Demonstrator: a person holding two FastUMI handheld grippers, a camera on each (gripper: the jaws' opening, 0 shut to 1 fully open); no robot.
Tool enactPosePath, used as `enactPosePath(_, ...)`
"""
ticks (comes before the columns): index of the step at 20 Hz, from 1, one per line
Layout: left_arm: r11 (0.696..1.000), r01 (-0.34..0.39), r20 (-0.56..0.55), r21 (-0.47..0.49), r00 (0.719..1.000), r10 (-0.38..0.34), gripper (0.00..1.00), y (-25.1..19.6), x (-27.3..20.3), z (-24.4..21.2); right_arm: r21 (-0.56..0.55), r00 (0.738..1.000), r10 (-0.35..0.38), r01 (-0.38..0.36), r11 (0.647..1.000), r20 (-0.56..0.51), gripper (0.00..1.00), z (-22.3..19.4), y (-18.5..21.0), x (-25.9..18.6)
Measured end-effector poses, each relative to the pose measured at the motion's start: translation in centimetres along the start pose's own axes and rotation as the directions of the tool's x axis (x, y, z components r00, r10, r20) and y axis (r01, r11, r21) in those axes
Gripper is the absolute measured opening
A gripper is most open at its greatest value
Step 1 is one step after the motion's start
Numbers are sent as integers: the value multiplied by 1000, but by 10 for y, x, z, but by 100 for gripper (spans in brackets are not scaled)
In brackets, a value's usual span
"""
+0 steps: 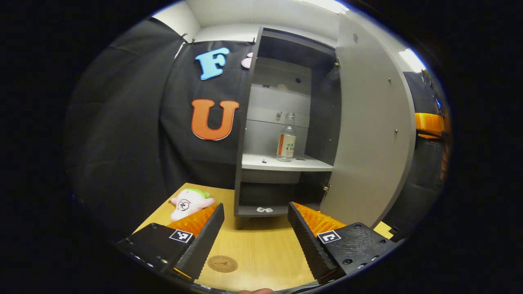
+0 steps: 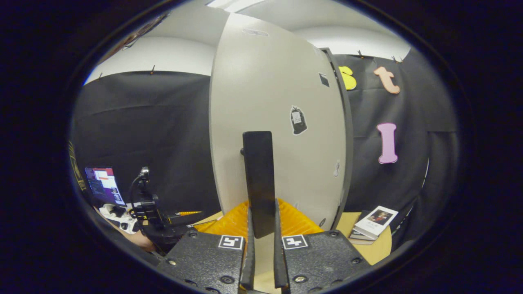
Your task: Open the cabinet door with the right hand, grasp the bottle in the cabinet with the left hand and place it on the coaster, then close the cabinet door with the right hand.
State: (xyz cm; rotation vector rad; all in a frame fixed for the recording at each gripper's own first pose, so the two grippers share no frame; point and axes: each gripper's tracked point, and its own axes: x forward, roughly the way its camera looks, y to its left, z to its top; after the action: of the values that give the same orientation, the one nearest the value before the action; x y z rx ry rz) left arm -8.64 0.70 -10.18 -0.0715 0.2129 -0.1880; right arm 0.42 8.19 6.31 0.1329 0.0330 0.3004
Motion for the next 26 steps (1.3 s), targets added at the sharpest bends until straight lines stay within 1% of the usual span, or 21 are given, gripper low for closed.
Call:
enactPosePath(2, 998, 49, 6, 37, 999, -49, 95, -17, 16, 8, -15, 1000, -27, 27, 1000, 0, 22, -1, -6, 0)
enactPosePath(4, 995, 76, 6, 67, 997, -77, 95, -29, 30, 13, -25, 998, -56, 56, 998, 2, 21, -2, -10, 1)
enactPosePath(7, 990, 126, 13, 63, 992, -127, 95, -50, 44, 20, -17, 992, -123, 123, 992, 2, 22, -4, -16, -2)
enactPosePath(8, 988, 142, 14, 66, 990, -143, 95, -56, 47, 21, -9, 988, -153, 154, 988, 5, 22, -4, -18, -3)
enactPosePath(9, 985, 157, 9, 65, 987, -158, 95, -62, 47, 17, -9, 979, -206, 206, 979, -3, 21, -7, -25, -3)
enactPosePath(10, 983, 175, -7, 63, 985, -175, 95, -69, 46, 10, -13, 968, -250, 250, 968, 14, 23, -6, -31, -7)
enactPosePath(11, 980, 189, -23, 62, 982, -188, 95, -75, 45, 5, -23, 957, -290, 290, 957, 28, 31, -3, -38, -8)
enactPosePath(12, 977, 202, -26, 66, 979, -200, 95, -81, 46, 6, -27, 939, -343, 344, 939, 36, 37, 0, -49, -13)
enactPosePath(13, 974, 214, -23, 73, 977, -213, 95, -87, 48, 9, -17, 926, -374, 375, 927, 48, 58, 0, -56, -18)
enactPosePath(14, 971, 224, -19, 81, 975, -223, 95, -91, 50, 9, -1, 917, -396, 396, 918, 53, 64, -1, -62, -24)
enactPosePath(15, 969, 229, -17, 89, 973, -228, 95, -95, 52, 10, 22, 905, -421, 420, 907, 59, 65, -2, -69, -32)
enactPosePath(16, 969, 231, -17, 92, 973, -231, 95, -98, 56, 11, 42, 893, -446, 444, 895, 63, 68, -3, -74, -38)
enactPosePath(18, 969, 228, -17, 95, 974, -228, 95, -104, 62, 15, 67, 865, -496, 492, 868, 74, 72, -8, -86, -54)
enactPosePath(19, 970, 219, -11, 104, 976, -219, 95, -105, 64, 19, 83, 850, -520, 515, 853, 78, 72, -9, -93, -62)
enactPosePath(20, 973, 200, -7, 116, 980, -201, 95, -104, 66, 22, 97, 849, -522, 515, 852, 76, 72, -12, -95, -68)
enactPosePath(21, 976, 173, 1, 130, 985, -174, 96, -101, 67, 27, 115, 855, -513, 504, 856, 71, 70, -18, -94, -72)
enactPosePath(22, 978, 151, 14, 143, 988, -155, 96, -100, 70, 34, 130, 863, -502, 492, 861, 62, 72, -24, -92, -77)
enactPosePath(23, 979, 142, 22, 149, 989, -147, 96, -101, 72, 40, 131, 871, -490, 482, 866, 41, 89, -33, -92, -81)
enactPosePath(24, 979, 136, 28, 152, 989, -142, 96, -103, 76, 43, 119, 875, -484, 478, 870, 24, 96, -43, -90, -87)
enactPosePath(25, 980, 128, 34, 154, 990, -135, 96, -102, 78, 45, 101, 870, -493, 490, 866, 12, 100, -51, -92, -94)
enactPosePath(26, 981, 116, 39, 158, 992, -124, 96, -101, 81, 48, 82, 863, -506, 504, 860, 8, 100, -57, -93, -103)
